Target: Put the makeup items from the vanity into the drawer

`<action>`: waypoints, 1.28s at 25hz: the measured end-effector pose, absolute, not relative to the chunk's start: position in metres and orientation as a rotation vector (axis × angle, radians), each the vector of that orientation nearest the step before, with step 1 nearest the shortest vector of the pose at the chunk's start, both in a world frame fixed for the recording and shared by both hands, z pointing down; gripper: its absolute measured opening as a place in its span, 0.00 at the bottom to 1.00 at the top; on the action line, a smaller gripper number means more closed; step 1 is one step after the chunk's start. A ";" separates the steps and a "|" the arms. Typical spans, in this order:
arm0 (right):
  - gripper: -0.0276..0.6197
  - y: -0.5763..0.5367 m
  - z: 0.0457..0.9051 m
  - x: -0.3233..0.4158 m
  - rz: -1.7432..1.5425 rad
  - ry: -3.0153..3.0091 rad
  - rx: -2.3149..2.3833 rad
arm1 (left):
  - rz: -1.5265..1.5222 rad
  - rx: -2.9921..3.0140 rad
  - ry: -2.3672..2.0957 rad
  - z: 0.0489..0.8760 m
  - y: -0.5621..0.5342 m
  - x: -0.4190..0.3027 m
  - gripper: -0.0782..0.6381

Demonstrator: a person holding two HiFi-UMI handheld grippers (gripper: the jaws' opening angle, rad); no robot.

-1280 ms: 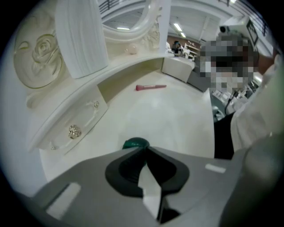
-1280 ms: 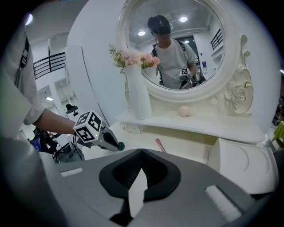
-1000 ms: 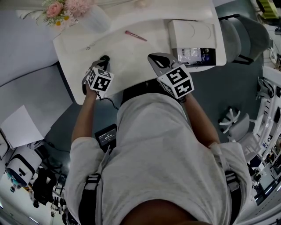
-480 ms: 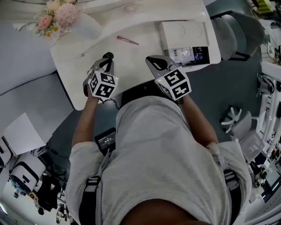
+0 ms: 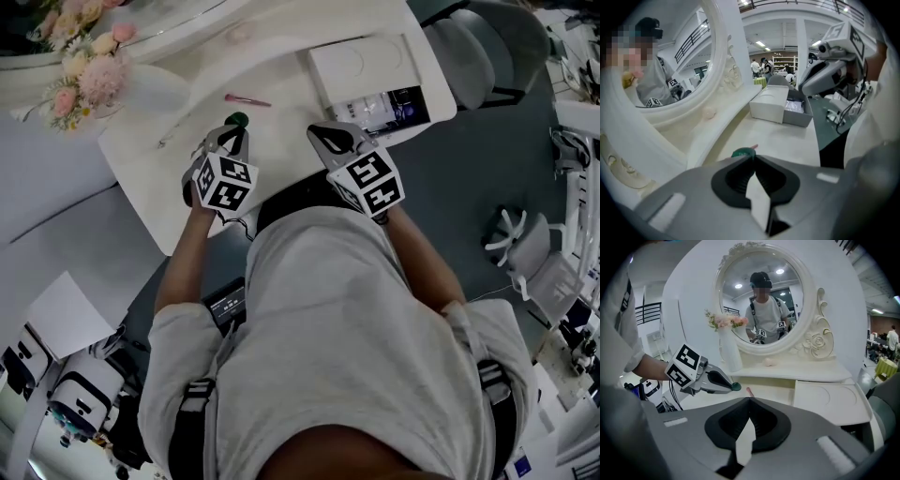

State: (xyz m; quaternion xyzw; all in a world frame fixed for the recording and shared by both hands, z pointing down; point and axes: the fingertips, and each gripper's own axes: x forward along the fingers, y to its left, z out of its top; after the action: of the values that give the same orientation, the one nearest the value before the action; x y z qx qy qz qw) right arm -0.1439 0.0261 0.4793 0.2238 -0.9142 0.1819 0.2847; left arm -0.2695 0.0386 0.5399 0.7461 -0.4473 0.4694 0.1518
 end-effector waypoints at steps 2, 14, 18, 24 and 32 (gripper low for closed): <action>0.04 0.023 0.481 -0.134 0.498 -2.444 0.631 | 1.350 2.175 -1.259 0.539 0.032 -0.255 0.14; 0.04 0.008 0.483 -0.051 0.581 -2.477 0.754 | 1.432 2.324 -1.137 0.518 0.010 -0.150 0.14; 0.04 -0.001 0.487 -0.025 0.566 -2.492 0.707 | 1.454 2.333 -1.131 0.514 0.002 -0.119 0.14; 0.04 -0.017 0.494 0.006 0.548 -2.504 0.692 | 1.458 2.334 -1.125 0.511 -0.007 -0.081 0.14; 0.04 -0.037 0.521 0.039 0.533 -2.498 0.616 | 1.498 2.347 -1.081 0.526 -0.024 -0.034 0.14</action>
State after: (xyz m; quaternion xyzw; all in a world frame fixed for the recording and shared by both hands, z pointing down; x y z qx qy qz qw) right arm 0.0386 -0.0372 0.5214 0.2266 -0.9195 0.1963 0.2541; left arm -0.0335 -0.0239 0.5261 0.7834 -0.3609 0.5001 0.0773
